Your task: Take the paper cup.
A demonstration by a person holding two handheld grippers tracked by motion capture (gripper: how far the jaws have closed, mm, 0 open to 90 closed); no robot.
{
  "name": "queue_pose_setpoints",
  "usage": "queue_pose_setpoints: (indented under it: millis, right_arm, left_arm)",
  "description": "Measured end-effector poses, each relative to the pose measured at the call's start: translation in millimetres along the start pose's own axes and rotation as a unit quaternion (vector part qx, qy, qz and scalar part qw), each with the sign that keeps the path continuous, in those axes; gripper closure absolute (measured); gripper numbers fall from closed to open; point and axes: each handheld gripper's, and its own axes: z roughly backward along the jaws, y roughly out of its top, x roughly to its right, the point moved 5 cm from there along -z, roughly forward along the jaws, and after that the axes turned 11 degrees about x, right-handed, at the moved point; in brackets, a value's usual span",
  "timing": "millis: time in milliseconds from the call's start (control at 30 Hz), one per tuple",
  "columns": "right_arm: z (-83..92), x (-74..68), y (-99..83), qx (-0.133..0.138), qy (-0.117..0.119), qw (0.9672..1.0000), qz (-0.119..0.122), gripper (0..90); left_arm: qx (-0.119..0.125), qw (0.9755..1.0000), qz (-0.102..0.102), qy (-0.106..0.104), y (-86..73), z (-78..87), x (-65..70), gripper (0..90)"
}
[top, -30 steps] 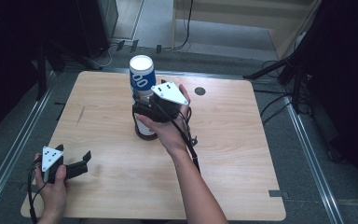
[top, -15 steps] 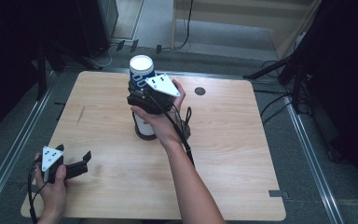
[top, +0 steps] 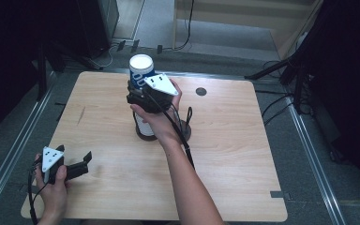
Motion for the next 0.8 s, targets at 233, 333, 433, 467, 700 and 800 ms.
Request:
queue_pose_setpoints:
  millis: [233,333,433,467,700,800]
  right_arm:
    - [0.7,-2.7,1.6,0.01,-0.004,0.9998,0.018,18.2]
    - [1.3,-2.1,3.1,0.011,-0.005,0.9998,0.015,18.5]
    - [2.3,-1.9,4.6,0.012,-0.005,0.9998,0.013,18.8]
    - [2.5,-1.5,6.0,0.015,-0.005,0.9998,0.013,19.1]
    - [4.9,-1.3,23.0,0.032,-0.003,0.9994,0.008,19.7]
    - [4.9,-1.4,26.5,0.033,-0.003,0.9994,0.009,19.8]
  left_arm:
    - [-0.001,1.0,-0.001,0.0,0.0,-0.2,0.3,0.0]
    - [-0.001,1.0,-0.001,0.0,0.0,-0.3,0.4,0.0]
    - [-0.001,1.0,-0.001,0.0,0.0,-0.3,0.6,0.0]
    - [-0.001,1.0,-0.002,0.0,0.0,-0.2,0.5,0.0]
    - [0.0,1.0,-0.002,0.001,0.1,-0.5,0.7,0.0]
    - [0.0,1.0,-0.002,0.0,0.1,-0.5,0.7,0.0]
